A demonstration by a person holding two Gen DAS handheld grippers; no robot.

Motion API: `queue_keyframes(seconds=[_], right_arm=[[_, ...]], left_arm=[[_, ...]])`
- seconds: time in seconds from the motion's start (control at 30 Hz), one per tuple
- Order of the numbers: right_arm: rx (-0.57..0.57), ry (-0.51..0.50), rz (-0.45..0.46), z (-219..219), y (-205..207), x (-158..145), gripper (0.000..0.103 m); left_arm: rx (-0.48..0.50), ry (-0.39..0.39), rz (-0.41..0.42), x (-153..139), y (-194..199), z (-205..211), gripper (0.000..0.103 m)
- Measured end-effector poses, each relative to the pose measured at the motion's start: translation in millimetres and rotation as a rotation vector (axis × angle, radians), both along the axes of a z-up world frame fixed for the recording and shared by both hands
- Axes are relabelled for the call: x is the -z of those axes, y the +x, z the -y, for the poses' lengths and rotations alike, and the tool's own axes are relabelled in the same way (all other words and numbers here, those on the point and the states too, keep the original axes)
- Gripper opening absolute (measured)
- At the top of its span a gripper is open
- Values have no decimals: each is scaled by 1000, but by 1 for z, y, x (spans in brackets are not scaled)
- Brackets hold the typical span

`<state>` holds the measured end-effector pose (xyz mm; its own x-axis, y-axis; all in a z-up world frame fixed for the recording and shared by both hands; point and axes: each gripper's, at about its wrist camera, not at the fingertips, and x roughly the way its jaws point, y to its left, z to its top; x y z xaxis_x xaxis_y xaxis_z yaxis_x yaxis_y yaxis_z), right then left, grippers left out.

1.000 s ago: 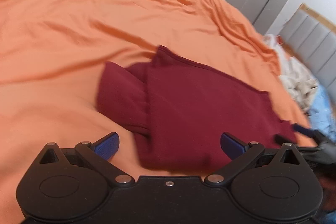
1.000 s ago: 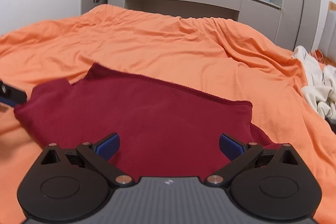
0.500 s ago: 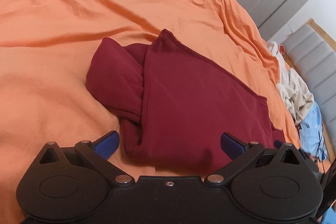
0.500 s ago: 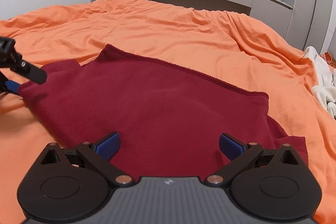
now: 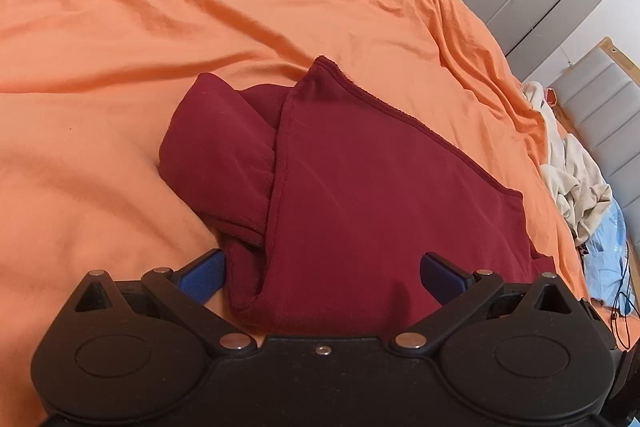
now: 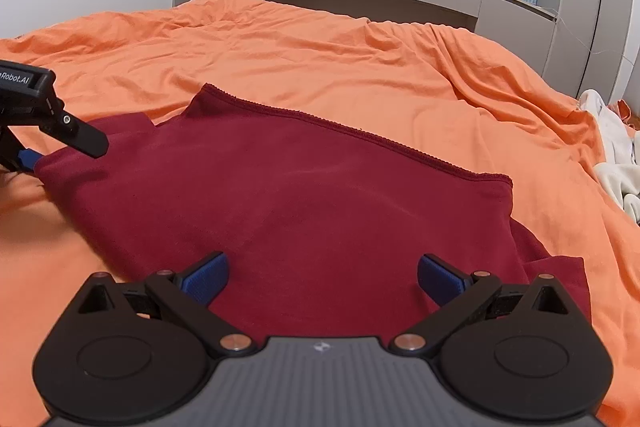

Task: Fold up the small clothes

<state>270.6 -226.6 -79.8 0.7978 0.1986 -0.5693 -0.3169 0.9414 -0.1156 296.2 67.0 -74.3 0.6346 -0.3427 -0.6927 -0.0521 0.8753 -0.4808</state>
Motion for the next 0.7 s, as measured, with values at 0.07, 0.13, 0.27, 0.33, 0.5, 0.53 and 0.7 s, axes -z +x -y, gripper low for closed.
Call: queue_keyframes(seconds=[0.07,0.13,0.27,0.33,0.5,0.53,0.7], right_arm=[[1,4,-5,0,0,1,103],[1,6,-6,0,-1,1,103],[1,11,-8,1,-1,1,103],[1,18,-11,3,0,1,103],[0,31,-17,5,1,2,103],[1,32,-17,5,1,2,103],[1,41,-22,7,2,3,103]], left_arm=[[-7,4,2,1,0,1,102],[-18,4,5,1,1,1,102],[-66,-4,18,1,2,0,94],[-80,-12,25,1,3,-1,83],[-112,-41,29,5,5,-3,74],[-114,-39,27,6,7,-2,74],[-165,-20,20,11,11,1,70]])
